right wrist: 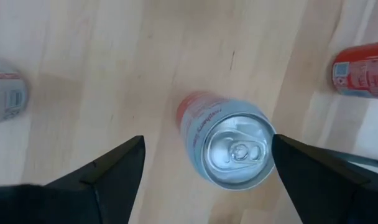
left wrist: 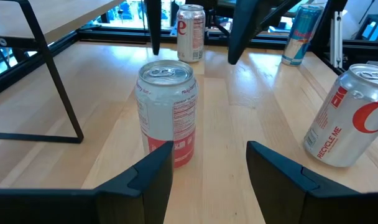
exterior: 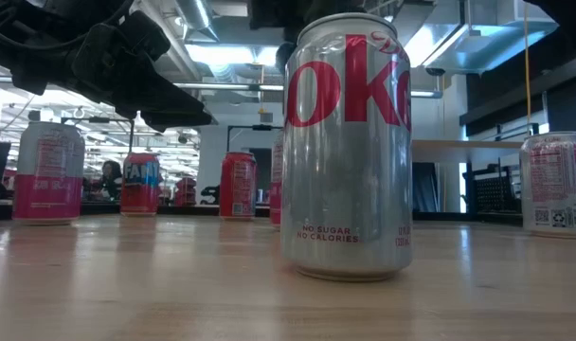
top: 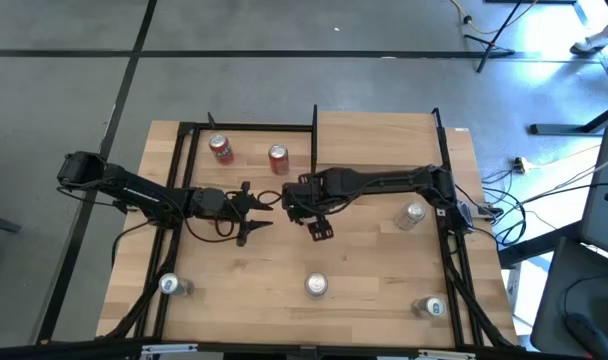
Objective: Place canned beverage on shelf
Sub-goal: Put the right pink soda can on the shelf
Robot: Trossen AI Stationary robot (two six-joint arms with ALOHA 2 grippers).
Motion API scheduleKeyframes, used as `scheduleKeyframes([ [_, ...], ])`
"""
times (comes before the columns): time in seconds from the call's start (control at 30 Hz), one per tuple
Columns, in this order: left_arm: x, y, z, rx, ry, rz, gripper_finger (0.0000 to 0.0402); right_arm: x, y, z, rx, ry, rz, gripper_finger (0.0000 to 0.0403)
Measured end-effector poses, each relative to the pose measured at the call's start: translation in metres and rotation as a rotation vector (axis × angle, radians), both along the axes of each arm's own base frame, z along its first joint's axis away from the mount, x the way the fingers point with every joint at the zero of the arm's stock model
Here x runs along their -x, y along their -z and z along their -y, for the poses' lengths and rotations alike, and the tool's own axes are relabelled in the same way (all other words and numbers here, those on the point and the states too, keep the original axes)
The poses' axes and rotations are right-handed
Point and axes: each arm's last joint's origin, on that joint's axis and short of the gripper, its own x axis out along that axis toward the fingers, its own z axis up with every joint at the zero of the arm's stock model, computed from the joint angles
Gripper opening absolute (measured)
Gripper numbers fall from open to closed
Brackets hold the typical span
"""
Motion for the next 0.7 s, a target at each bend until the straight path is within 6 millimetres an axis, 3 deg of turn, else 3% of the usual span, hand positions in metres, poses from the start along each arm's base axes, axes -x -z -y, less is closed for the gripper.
scheduleKeyframes([
  [0.33,0.000,0.001,0.000,0.000,0.000,-0.010,0.0192,0.000,0.019,0.033,-0.020,0.070,-0.029,0.0335],
  [0.7,0.000,0.001,0.000,0.000,0.000,-0.009,0.0192,-0.007,0.043,0.026,-0.058,-0.010,0.020,0.0335],
])
